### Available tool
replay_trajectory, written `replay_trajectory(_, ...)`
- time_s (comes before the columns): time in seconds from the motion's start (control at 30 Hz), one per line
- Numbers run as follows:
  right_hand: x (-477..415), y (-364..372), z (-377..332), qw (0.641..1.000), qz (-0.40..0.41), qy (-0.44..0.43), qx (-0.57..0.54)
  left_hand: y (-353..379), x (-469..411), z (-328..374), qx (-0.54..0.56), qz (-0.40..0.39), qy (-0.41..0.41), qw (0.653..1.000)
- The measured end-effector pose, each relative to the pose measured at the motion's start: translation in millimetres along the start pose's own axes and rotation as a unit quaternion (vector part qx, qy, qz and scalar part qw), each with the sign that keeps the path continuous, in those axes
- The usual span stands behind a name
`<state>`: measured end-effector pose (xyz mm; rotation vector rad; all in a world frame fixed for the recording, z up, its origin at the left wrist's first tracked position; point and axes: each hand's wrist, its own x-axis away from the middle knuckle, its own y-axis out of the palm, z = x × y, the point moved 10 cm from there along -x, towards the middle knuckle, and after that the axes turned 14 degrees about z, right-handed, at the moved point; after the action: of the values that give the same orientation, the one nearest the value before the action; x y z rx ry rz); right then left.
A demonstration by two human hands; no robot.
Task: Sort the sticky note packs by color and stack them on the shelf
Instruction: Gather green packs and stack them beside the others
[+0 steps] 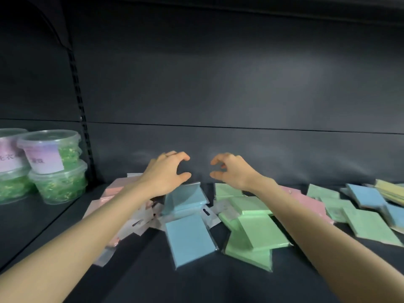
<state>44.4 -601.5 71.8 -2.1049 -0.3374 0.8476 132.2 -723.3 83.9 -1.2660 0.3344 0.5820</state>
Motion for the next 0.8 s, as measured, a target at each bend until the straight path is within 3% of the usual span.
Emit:
replay_trajectory(0.4,84,-202,99,0.979,0.150,0.040,0.133,-5,-3,218,0.089,0.047,0.192,0.976)
replay_trajectory(0.8,238,-324,262,0.964,0.131,0.120,0.197,85,58,427,0.100,0.005,0.252,0.962)
